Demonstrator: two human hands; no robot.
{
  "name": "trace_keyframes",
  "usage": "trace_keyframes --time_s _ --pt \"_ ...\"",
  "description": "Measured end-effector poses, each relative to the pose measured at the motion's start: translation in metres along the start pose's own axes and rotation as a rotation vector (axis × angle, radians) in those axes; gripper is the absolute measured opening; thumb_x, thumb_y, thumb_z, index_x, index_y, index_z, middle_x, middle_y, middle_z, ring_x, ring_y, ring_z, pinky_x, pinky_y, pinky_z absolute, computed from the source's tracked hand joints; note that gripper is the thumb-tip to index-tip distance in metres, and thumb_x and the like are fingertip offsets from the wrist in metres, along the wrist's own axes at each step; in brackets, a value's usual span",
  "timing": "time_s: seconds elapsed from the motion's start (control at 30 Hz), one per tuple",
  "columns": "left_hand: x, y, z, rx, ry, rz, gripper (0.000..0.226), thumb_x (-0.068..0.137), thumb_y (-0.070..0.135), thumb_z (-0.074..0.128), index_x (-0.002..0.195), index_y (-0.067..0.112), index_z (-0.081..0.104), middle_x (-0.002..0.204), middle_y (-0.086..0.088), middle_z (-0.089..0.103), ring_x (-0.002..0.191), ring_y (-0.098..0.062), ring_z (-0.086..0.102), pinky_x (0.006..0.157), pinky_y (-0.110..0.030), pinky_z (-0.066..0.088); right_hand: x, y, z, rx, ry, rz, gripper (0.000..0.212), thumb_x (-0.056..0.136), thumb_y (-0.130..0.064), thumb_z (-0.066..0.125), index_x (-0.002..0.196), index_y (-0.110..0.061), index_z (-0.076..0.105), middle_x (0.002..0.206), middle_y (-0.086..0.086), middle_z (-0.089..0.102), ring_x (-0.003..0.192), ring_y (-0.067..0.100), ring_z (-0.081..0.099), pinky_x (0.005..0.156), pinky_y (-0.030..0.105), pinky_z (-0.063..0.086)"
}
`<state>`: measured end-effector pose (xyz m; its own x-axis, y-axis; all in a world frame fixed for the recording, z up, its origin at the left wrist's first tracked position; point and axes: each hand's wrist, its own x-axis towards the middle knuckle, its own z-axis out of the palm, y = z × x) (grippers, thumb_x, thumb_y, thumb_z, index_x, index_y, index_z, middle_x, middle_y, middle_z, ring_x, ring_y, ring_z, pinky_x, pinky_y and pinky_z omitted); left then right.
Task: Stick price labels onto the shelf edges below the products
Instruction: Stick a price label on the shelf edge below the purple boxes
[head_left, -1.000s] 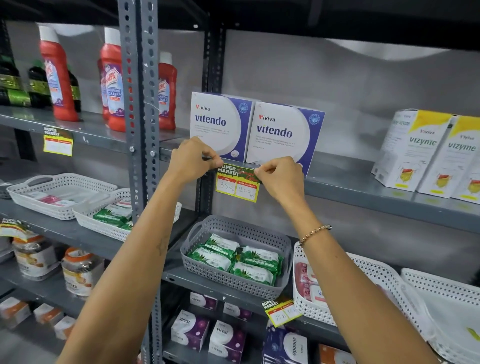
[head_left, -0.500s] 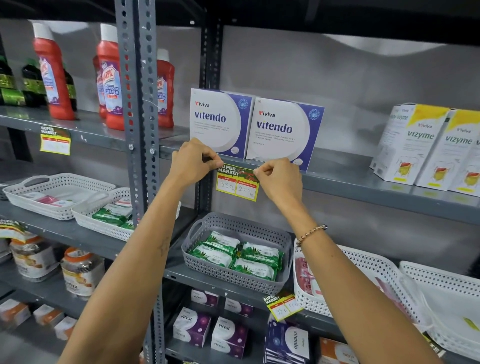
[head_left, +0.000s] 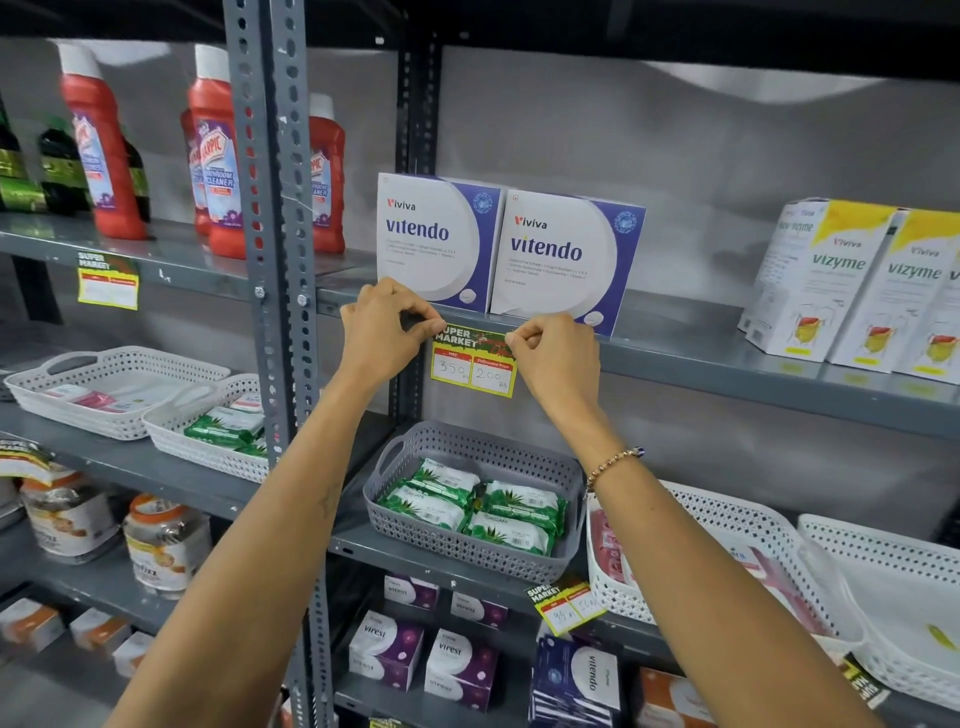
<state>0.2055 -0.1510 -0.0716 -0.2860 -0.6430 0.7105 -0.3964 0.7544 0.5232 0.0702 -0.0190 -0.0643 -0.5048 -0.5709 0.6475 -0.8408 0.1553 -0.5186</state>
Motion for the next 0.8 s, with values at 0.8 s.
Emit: trace_keyframes --time_s 0.8 --pt "-0.012 0.016 0.018 -0.005 0.119 -0.015 0.011 0.09 0.013 0.05 0.083 0.02 0.056 0.101 -0.001 0.06 0.1 -0.023 0.048 0.086 -0.037 0.022 0.003 0.007 0.005 0.09 0.062 -0.021 0.017 0.089 -0.025 0.059 0.078 -0.014 0.068 0.075 -0.001 0.071 0.07 0.011 0.063 0.063 0.027 0.05"
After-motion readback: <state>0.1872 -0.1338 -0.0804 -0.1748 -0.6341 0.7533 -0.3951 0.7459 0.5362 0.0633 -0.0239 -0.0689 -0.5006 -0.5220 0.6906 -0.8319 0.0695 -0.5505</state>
